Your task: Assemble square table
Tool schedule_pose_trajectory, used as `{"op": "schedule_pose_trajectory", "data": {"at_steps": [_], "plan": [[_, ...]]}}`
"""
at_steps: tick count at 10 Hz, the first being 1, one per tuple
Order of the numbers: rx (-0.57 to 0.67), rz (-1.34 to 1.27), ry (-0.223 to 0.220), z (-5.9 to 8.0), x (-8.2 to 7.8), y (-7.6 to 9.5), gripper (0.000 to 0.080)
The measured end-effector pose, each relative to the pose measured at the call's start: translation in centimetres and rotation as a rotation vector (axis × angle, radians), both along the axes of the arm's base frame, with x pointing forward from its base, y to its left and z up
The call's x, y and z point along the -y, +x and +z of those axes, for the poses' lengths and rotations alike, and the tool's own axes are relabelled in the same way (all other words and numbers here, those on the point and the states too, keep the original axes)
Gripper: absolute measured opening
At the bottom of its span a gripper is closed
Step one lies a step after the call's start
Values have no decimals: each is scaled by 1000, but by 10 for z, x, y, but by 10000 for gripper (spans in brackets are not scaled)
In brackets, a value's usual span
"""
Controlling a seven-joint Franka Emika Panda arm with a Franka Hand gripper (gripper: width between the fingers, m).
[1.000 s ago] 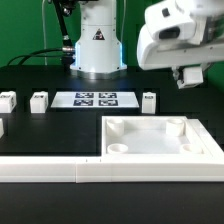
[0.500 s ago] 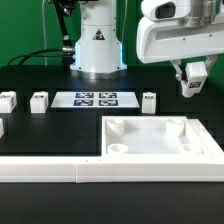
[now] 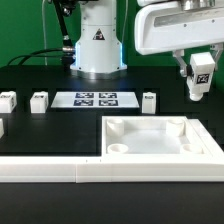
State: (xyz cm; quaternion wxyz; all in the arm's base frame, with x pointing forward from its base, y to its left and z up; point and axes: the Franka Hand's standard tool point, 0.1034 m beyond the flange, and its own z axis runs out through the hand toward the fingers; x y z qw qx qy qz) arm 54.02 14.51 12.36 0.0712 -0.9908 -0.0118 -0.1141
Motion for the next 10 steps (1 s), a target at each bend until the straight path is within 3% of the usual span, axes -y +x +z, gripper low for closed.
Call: {"op": "schedule_pose_trajectory", "data": {"at_steps": [4, 10], "plan": [[221, -9, 5, -3, 0, 1, 287], [257, 58, -34, -6, 25, 52, 287]]}}
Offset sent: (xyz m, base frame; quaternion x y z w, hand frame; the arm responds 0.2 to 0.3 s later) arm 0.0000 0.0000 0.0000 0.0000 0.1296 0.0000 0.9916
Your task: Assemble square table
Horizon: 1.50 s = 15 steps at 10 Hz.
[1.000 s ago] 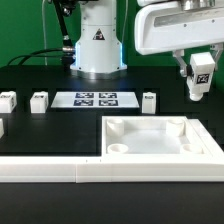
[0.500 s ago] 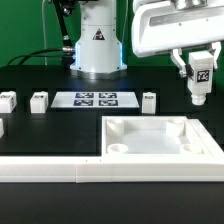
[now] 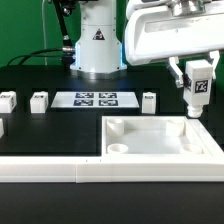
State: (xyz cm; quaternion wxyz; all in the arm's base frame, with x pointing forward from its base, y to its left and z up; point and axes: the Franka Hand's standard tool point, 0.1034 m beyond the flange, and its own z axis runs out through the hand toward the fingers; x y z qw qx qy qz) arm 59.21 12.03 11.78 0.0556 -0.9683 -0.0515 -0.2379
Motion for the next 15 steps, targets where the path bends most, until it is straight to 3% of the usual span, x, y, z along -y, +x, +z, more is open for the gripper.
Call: {"op": "schedule_pose_trajectory", "data": {"at_steps": [5, 9, 13, 15], "plan": [[-4, 3, -2, -3, 0, -1, 287], [7, 14, -11, -19, 5, 28, 287], [5, 13, -15, -37, 7, 26, 287], [15, 12, -14, -37, 6, 28, 287]]}}
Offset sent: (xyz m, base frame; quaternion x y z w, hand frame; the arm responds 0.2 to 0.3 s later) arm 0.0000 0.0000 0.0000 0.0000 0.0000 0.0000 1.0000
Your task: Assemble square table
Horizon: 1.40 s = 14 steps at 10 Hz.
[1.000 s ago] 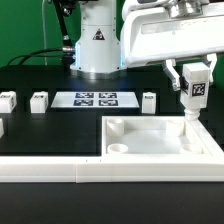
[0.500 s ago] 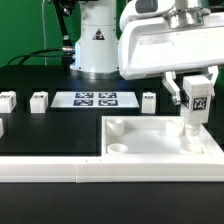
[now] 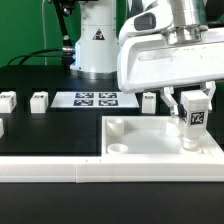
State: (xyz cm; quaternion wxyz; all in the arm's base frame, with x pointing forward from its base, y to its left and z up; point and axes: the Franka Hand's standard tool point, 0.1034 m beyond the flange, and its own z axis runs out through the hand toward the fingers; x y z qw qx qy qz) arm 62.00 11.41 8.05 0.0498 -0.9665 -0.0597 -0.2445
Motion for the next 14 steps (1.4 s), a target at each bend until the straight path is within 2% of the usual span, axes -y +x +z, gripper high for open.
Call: {"op": "schedule_pose_trajectory", "data": {"at_steps": [4, 9, 12, 13, 14], "plan": [[19, -3, -2, -12, -1, -2, 287], [102, -11, -10, -12, -2, 0, 287], [101, -11, -10, -11, -2, 0, 287], [97, -10, -10, -12, -2, 0, 384], [97, -10, -10, -12, -2, 0, 384]]}}
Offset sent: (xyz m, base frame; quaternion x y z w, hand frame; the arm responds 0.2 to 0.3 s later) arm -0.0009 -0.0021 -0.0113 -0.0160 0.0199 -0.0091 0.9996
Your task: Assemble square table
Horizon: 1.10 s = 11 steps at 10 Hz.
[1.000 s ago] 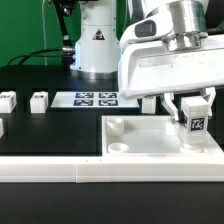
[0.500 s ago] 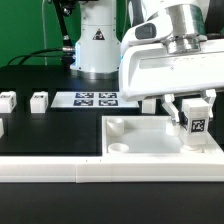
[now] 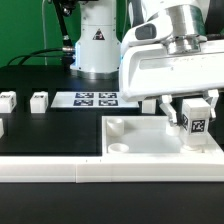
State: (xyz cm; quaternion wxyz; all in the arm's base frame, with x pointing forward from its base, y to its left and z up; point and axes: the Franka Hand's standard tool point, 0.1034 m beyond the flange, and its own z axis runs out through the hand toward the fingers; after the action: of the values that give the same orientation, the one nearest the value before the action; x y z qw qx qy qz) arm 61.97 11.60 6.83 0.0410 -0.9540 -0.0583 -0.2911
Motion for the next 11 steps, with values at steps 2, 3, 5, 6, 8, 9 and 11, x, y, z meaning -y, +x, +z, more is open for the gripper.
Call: {"op": "schedule_pose_trajectory", "data": {"at_steps": [2, 3, 5, 6, 8, 9, 11], "plan": [[0, 0, 0, 0, 0, 0, 627], [0, 0, 0, 0, 0, 0, 627], [0, 0, 0, 0, 0, 0, 649], [-14, 1, 1, 7, 1, 2, 649], [-27, 7, 6, 36, 1, 8, 649], [-31, 6, 8, 44, 2, 12, 649], [-49, 9, 8, 41, 1, 10, 649]]}}
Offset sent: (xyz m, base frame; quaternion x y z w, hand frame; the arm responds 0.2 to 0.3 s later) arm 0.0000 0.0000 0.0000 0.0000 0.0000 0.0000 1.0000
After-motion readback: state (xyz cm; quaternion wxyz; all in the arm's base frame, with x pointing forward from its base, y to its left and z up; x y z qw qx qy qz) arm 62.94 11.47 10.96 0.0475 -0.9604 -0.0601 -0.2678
